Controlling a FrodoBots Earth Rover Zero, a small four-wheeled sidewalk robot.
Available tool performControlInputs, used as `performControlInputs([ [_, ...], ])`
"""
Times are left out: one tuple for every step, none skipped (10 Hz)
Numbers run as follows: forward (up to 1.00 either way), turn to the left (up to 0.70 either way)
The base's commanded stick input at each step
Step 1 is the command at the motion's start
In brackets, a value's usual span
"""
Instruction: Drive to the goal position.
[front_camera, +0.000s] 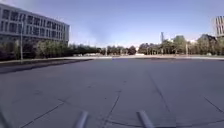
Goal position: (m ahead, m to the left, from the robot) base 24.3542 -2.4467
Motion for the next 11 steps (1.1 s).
performControlInputs([
  [1.0, -0.11],
  [1.0, -0.27],
  [1.0, -0.27],
  [1.0, -0.27],
  [1.0, -0.27],
  [1.0, -0.27],
  [1.0, -0.27],
  [1.0, -0.27],
  [1.0, -0.27],
  [1.0, -0.27],
  [1.0, -0.21],
])
